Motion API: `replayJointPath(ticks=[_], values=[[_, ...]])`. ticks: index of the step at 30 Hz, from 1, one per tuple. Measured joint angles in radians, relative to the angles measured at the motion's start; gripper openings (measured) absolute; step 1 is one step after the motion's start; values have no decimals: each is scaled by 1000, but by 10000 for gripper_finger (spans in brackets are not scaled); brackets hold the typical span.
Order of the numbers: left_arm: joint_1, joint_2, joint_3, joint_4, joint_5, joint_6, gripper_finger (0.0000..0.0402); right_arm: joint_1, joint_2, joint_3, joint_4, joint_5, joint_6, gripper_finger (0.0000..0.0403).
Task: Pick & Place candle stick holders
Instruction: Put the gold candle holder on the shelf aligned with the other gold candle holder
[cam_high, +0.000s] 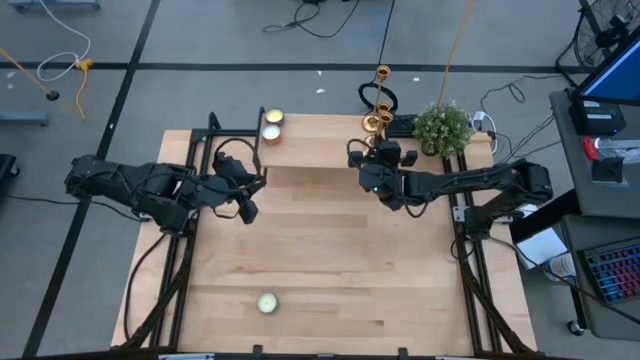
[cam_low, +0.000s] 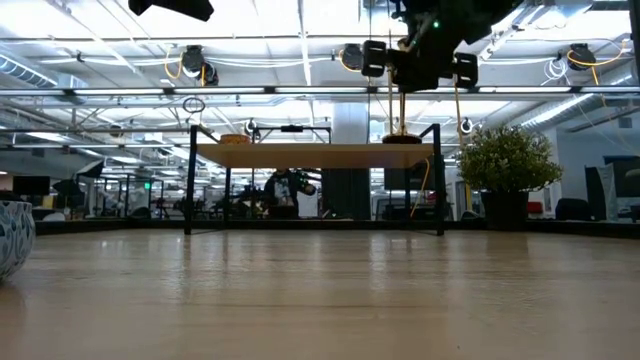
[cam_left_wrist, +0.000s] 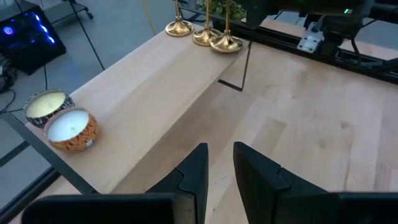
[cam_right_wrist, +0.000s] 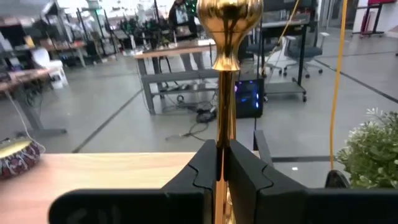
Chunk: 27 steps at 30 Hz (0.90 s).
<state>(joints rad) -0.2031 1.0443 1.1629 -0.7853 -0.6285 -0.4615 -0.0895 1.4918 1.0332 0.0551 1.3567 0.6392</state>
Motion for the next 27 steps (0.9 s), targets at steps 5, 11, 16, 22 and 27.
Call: replayJointPath(ticks=[5, 11, 16, 22, 27], values=[[0, 0, 0, -3, 2, 19, 81, -1, 1, -19, 135, 2, -117, 13], [0, 0, 0, -5, 13, 19, 81, 18, 1, -19, 230, 3, -235, 13], [0, 0, 0, -5, 21, 19, 81, 40, 1, -19, 232, 13, -261, 13], [0, 0, 0, -5, 21, 19, 81, 48, 1, -19, 232, 56, -304, 13], [0, 0, 0, -3, 21, 15, 81, 48, 1, -19, 232, 55, -313, 13]])
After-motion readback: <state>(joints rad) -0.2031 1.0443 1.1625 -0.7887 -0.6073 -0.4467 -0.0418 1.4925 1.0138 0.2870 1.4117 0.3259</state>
